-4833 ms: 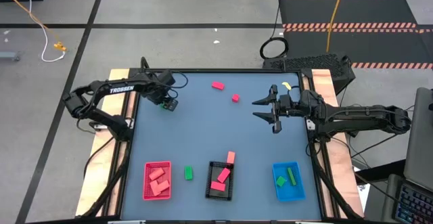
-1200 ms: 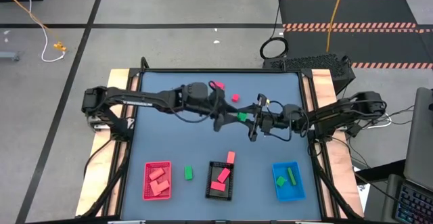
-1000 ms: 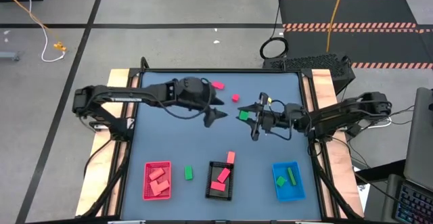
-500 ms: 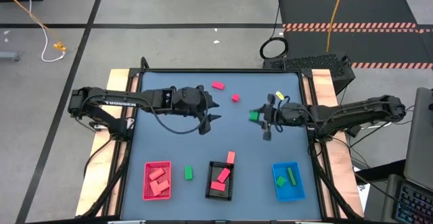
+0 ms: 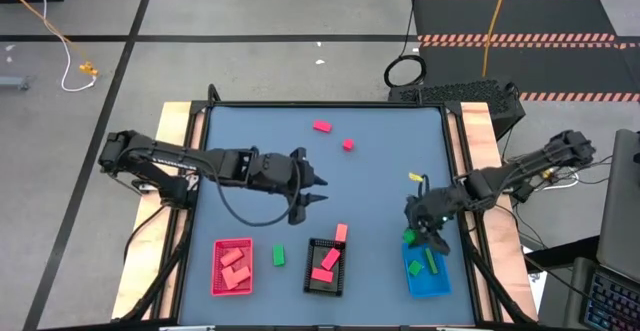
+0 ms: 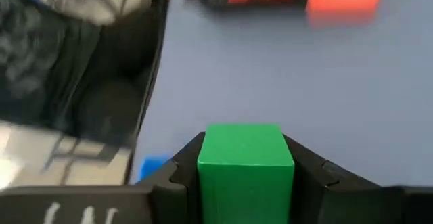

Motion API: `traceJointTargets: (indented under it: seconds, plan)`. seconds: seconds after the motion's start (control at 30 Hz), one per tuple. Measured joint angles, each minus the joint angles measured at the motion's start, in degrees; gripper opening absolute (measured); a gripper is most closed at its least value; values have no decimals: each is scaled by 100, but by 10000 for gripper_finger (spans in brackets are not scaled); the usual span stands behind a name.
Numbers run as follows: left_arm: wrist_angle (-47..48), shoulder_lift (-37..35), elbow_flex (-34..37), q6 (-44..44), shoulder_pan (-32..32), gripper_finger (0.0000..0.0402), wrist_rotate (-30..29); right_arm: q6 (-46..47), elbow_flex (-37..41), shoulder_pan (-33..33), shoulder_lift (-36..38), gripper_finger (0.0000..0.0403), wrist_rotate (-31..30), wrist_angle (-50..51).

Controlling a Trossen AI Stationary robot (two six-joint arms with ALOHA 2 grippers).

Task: Sort & place blocks by color
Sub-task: Put the green block into the blue bin, then put the red block into the black bin

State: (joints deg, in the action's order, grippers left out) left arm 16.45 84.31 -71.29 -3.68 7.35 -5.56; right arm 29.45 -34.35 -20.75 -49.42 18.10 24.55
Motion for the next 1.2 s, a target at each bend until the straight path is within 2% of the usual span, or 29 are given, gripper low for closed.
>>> traceJointTargets:
  seconds: [0.17, 0.3, 0.47, 0.53, 0.63, 0.73, 0.87, 1.07, 1.2]
  plan:
    - [-3, 28, 0, -161, 204, 168, 5, 1117, 7, -740, -175, 125, 13, 775]
    - [78, 127, 13, -272, 301, 168, 3, 1841, 7, -1235, -361, 125, 1, 656]
    - [35, 402, 11, -315, 328, 168, 3, 2560, 48, -1489, -502, 125, -6, 615]
    - [-38, 501, 10, -396, 328, 168, 4, 2845, 140, -1529, -507, 150, -28, 568]
    - [-48, 622, 9, -461, 328, 168, 2, 3231, 243, -1539, -508, 222, -133, 525]
    - [25, 645, 9, -462, 350, 168, 0, 3282, 293, -1537, -506, 282, -157, 523]
    - [31, 638, 9, -438, 404, 168, 9, 3076, 297, -1539, -463, 323, -154, 391]
    - [318, 731, 4, -81, 634, 168, 101, 2689, 297, -1537, -322, 329, -193, -437]
    - [486, 909, 4, -549, 786, 168, -126, 1912, 297, -1532, -243, 322, -677, -1385]
